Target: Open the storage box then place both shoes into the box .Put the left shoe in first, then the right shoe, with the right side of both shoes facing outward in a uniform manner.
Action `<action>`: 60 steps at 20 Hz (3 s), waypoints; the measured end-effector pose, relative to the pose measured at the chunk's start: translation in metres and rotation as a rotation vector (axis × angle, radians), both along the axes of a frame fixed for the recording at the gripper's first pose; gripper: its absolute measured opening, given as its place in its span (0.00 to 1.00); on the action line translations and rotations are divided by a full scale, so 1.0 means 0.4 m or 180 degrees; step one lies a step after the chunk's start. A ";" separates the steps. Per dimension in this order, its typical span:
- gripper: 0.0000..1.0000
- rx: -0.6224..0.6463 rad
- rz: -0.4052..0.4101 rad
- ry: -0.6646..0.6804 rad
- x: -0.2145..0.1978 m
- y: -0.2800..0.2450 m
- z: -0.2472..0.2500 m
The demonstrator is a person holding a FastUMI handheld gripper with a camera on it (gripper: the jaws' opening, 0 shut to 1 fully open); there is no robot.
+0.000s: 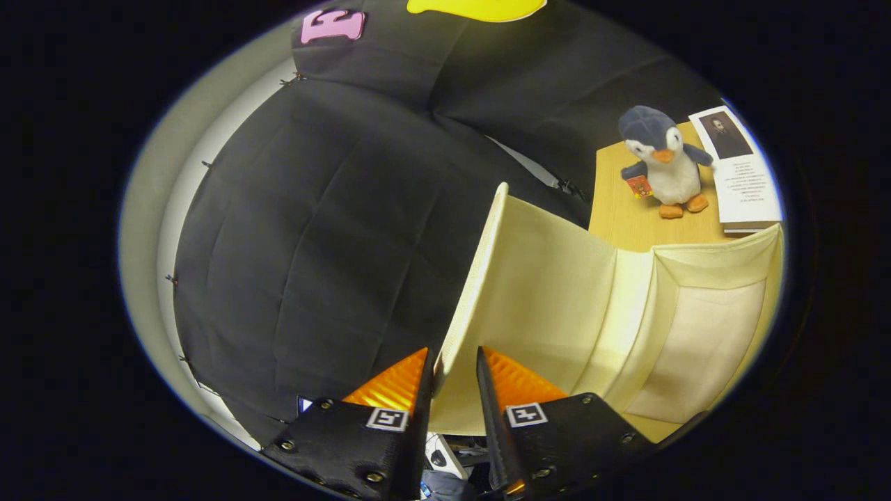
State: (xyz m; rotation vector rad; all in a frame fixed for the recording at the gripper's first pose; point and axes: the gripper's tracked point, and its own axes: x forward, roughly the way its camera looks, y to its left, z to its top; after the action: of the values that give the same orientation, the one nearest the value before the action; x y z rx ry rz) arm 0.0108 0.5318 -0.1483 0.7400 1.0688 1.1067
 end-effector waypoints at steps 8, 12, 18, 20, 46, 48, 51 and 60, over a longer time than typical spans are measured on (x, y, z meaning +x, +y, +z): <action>0.75 -0.0177 -0.0003 -0.0269 0.027 -0.048 0.010; 0.95 -0.0327 -0.0039 -0.0465 0.037 -0.130 -0.004; 0.95 -0.0597 -0.0331 -0.0690 0.069 -0.287 -0.019; 0.95 -0.0730 -0.0441 -0.0784 0.085 -0.362 -0.038; 0.91 -0.2557 -0.0960 -0.0744 -0.004 -0.978 -0.462; 0.90 -0.2554 -0.0946 -0.0638 -0.018 -0.970 -0.500; 0.84 -0.2710 -0.0857 -0.0577 -0.021 -0.977 -0.571; 0.75 -0.2947 -0.0699 -0.0313 0.001 -0.970 -0.717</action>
State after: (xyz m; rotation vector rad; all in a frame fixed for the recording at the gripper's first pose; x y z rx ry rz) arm 0.0112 0.1437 -0.4352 0.0514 1.2232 0.3632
